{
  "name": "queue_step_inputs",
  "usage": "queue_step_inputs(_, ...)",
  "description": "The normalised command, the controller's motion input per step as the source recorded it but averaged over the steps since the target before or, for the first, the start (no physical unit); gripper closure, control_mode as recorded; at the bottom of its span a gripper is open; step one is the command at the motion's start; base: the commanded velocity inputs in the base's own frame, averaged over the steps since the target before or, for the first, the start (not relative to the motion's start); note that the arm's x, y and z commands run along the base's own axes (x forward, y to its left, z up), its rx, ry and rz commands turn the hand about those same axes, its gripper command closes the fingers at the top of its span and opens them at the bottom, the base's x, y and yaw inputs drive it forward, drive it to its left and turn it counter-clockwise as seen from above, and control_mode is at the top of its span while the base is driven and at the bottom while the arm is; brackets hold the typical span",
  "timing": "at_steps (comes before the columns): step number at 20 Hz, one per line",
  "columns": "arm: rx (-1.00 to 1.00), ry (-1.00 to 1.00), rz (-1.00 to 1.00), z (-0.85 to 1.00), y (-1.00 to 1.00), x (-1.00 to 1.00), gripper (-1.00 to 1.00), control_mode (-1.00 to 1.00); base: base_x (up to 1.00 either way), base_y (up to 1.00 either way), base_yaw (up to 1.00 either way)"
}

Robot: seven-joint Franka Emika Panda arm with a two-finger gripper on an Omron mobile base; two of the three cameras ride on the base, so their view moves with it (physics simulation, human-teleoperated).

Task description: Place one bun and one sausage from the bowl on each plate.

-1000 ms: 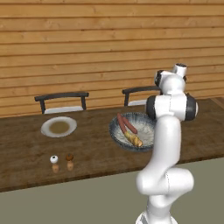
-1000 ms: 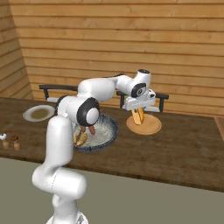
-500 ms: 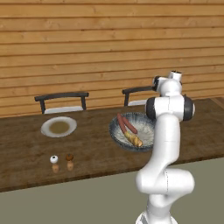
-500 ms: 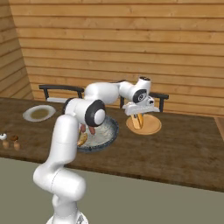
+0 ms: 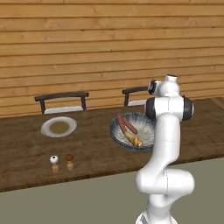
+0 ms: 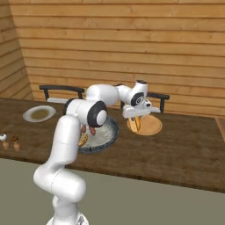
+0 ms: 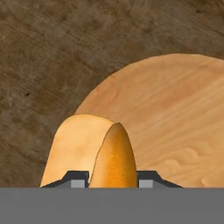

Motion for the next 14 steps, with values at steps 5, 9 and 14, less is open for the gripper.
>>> queue_step_inputs(5, 0.00, 0.00, 0.00, -0.03, -0.10, 0.18, -1.00, -1.00, 0.00, 0.00, 0.00)
queue_step_inputs(9, 0.01, 0.02, 0.00, -0.02, -0.07, 0.14, -1.00, -1.00, 0.00, 0.00, 0.00)
queue_step_inputs(14, 0.03, 0.00, 0.00, 0.00, -0.14, 0.25, -1.00, -1.00, 0.00, 0.00, 0.00)
